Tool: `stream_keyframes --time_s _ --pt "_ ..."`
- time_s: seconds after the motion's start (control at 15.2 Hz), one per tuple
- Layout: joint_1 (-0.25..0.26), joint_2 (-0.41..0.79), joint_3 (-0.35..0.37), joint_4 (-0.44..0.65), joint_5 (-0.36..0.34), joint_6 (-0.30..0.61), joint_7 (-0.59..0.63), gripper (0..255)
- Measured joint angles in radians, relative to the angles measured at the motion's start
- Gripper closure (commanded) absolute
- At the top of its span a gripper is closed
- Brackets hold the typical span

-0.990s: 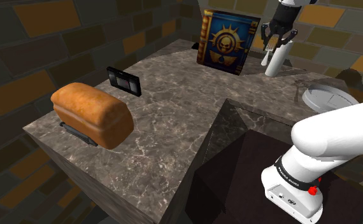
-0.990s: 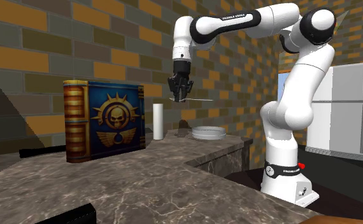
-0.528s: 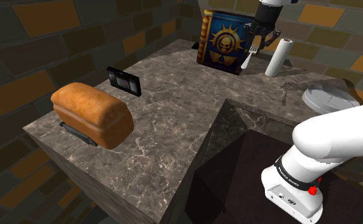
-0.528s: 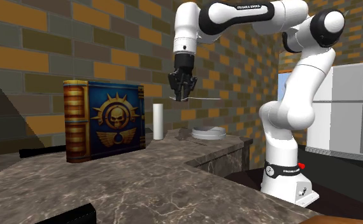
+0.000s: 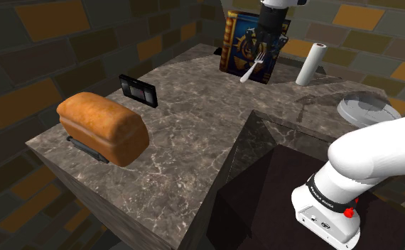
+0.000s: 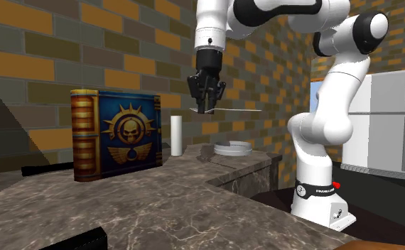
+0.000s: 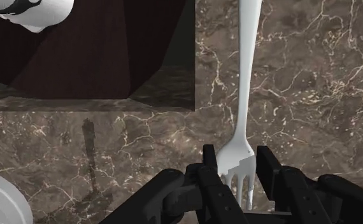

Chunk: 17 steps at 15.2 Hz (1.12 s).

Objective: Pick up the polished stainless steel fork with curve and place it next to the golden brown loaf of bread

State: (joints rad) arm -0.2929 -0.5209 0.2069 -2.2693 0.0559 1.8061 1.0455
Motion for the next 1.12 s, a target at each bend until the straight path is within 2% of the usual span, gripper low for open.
stream_keyframes --time_s 0.66,1.12 --pt "0.064 0.125 0.199 0.126 0.040 0.004 0.252 255" --pt "0.095 0.287 0.344 0.292 0.002 -0.007 0.451 255"
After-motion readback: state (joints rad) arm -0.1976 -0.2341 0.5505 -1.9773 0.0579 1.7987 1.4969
